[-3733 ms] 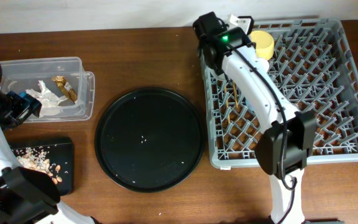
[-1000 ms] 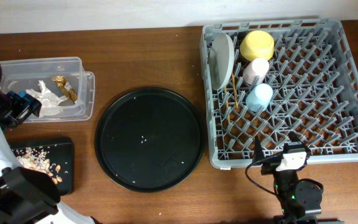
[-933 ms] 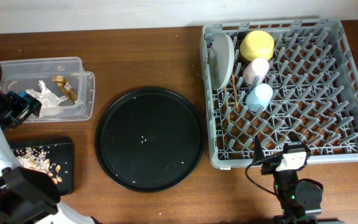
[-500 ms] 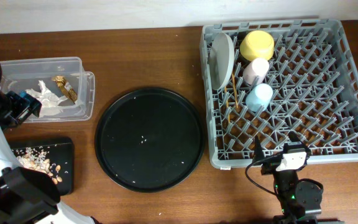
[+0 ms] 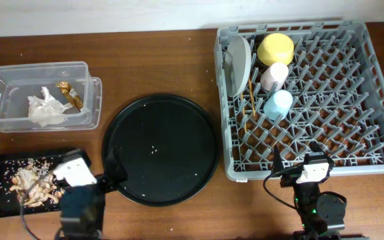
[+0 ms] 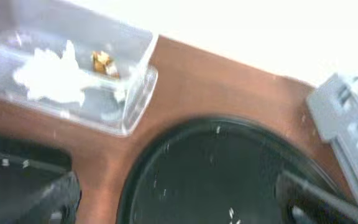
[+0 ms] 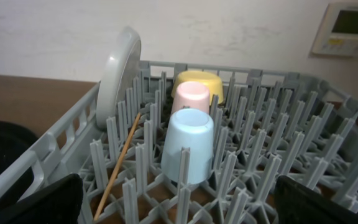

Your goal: Sort waste into correct bins and load items into the dishwasher rack

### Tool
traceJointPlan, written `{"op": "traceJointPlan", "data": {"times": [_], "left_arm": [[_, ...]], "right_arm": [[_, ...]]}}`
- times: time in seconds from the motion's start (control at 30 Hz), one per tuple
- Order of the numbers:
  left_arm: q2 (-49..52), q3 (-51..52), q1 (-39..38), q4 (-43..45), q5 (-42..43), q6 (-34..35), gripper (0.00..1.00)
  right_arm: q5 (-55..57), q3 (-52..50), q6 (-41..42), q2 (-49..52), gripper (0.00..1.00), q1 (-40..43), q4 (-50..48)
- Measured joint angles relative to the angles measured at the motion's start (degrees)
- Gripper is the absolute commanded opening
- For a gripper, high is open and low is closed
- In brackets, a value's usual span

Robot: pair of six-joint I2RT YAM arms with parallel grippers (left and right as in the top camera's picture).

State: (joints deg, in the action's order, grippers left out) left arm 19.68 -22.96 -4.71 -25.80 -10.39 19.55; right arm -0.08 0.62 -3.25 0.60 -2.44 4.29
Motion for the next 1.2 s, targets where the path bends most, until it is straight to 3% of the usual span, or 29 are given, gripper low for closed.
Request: {"op": "traceJointPlan", "data": {"times": [0.07,0.13,0.3,0.4,0.57,1.2], "left_arm": [[-5.84,12.57,0.00,15.37,1.95,-3.54,0.99],[-10.05,19.47,0.00,23.74,4.00,-6.16,0.99],[-18.69,22.12,-0.07,21.38,5.05,-13.35,0.99],[-18.80,22.12,-0.04,21.33,5.53,-15.50,0.99],[-18.80,22.12,-0.04,21.31,5.66,-25.42,0.99],[-18.80,22.12,-0.04,21.31,5.75,-27.10,0.99]], "right_arm": [[0.00,0.00,0.07,0.04,0.98,0.00,0.02],[0.00,0.00,0.09,0.02,0.98,0.00,0.00],[0.00,0.00,0.02,0.02,0.98,0.00,0.00],[0.00,0.00,0.04,0.02,0.98,0.00,0.00],[0.00,0.00,0.04,0.02,0.98,0.00,0.00],[0.00,0.00,0.02,0.02,0.98,0.00,0.02]]}}
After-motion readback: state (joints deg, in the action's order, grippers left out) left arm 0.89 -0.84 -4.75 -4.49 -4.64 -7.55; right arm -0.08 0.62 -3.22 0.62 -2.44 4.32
